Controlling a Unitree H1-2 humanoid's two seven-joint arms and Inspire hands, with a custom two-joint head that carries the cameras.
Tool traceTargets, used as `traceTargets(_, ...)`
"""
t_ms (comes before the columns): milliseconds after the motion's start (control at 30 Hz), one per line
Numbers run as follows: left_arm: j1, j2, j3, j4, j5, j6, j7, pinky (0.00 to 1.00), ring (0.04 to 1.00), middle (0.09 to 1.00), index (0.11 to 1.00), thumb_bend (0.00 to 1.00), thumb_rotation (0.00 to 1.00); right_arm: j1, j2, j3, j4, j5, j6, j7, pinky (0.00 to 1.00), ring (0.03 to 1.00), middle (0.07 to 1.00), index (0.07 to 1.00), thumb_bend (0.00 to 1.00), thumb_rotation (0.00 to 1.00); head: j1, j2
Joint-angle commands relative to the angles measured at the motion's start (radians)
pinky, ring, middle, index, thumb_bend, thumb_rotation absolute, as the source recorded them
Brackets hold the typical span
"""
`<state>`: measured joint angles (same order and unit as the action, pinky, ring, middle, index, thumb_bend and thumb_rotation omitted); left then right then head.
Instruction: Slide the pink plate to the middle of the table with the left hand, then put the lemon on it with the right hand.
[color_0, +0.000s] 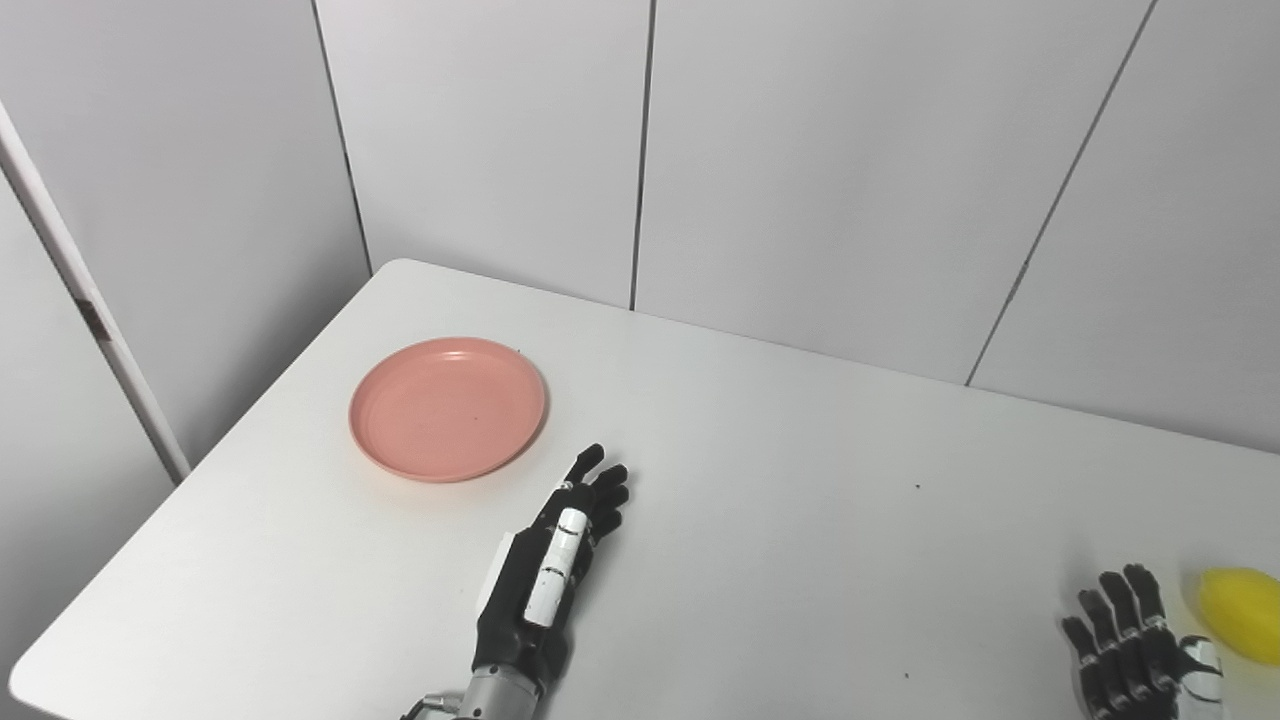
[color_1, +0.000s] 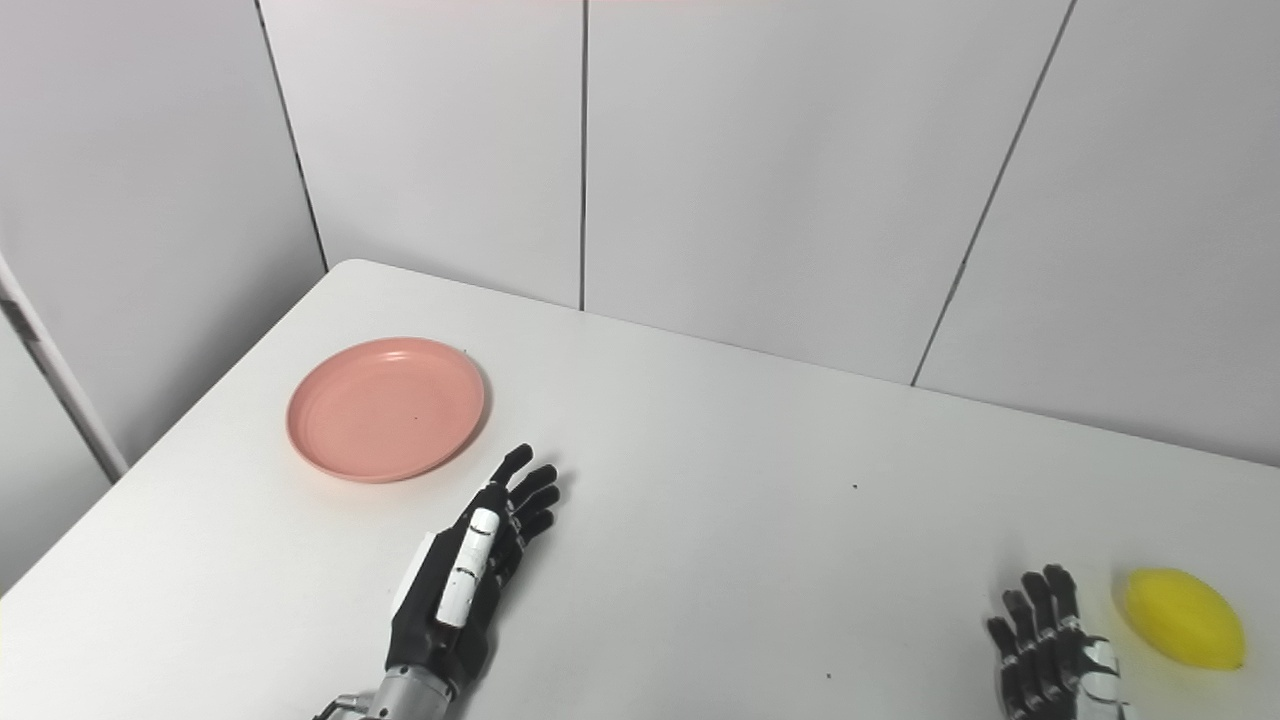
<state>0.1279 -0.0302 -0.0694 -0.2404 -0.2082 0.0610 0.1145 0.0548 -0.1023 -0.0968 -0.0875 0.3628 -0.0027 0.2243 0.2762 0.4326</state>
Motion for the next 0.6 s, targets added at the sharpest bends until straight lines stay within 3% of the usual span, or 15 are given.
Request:
traceTargets(0, 0.011, -0.004, 0.019, -0.038, 0.002, 0.007, -0.012, 0.91, 0.889, 0.882, 0.905, 0.74, 0.85, 0.037, 0.026, 0.010, 0.041, -0.003, -0.035, 0.004, 1.00, 1.000, 1.000, 1.000, 0.62, 1.00, -0.008, -0.001)
traceTargets(300, -0.100, 0.022, 0.069, -0.078, 0.003, 0.042, -0.024, 0.87, 0.873, 0.871, 0.869, 0.81, 0.86, 0.037, 0.037, 0.016, 0.043, -0.014, -0.026, 0.004, 1.00, 1.000, 1.000, 1.000, 0.64, 0.96, -0.012, -0.008)
traceTargets(567, -0.191, 0.047, 0.120, -0.151, -0.029, 0.163, -0.023, 0.88, 0.866, 0.854, 0.830, 0.83, 0.88, 0.036, 0.051, 0.021, 0.046, -0.024, -0.033, 0.003, 1.00, 1.000, 1.000, 1.000, 0.61, 0.95, -0.028, -0.010)
